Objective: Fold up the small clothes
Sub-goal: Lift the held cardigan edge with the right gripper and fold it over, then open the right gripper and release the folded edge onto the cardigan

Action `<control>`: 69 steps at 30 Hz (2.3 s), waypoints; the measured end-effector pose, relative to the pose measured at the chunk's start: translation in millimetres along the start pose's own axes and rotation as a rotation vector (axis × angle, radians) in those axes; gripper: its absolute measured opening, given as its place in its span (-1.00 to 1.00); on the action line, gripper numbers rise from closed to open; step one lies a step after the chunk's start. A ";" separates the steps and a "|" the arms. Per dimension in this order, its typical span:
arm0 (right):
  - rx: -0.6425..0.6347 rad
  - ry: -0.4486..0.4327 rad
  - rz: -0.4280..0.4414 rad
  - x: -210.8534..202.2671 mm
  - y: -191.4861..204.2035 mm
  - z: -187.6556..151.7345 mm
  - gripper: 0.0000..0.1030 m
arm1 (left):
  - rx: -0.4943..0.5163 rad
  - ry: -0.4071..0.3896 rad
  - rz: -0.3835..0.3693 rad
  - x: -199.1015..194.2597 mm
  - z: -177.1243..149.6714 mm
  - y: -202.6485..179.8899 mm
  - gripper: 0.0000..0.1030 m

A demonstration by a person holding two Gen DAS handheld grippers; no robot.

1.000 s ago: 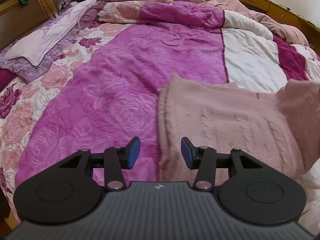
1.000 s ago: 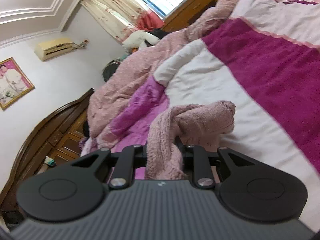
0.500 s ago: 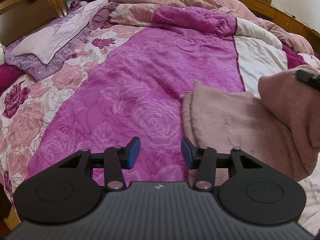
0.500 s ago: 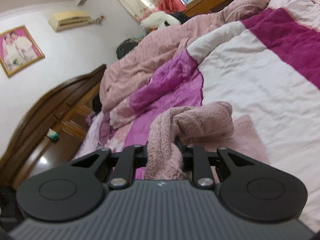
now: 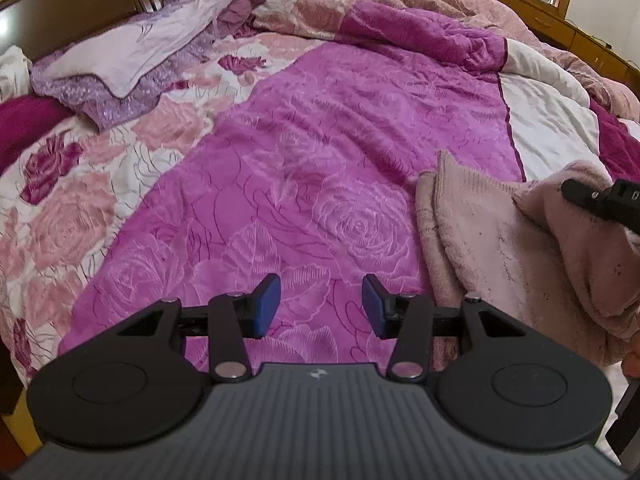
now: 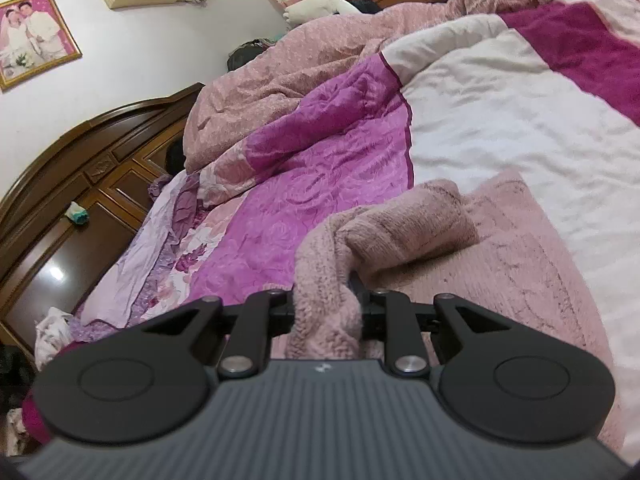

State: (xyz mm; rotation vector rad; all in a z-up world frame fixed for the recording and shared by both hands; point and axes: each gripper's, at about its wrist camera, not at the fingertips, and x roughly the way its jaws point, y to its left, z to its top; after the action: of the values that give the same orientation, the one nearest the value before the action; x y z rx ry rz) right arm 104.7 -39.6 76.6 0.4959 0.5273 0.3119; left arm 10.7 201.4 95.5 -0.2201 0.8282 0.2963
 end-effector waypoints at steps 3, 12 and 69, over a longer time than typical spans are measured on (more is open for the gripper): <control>-0.015 -0.020 -0.006 -5.2 10.4 3.2 -0.57 | -0.005 0.016 -0.003 7.3 -2.3 0.5 0.03; -0.108 0.055 -0.064 25.0 39.9 -13.9 -0.56 | -0.020 0.054 -0.008 23.5 -6.9 -0.6 0.03; -0.064 0.105 -0.132 -67.3 -57.9 -15.2 0.04 | -0.008 -0.002 -0.407 11.7 2.8 -73.5 -0.73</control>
State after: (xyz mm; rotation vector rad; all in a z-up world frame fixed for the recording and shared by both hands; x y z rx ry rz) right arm 50.1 -109.7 61.8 0.3822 0.6474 0.2285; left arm 45.3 135.5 94.2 -0.3884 0.7613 -0.0819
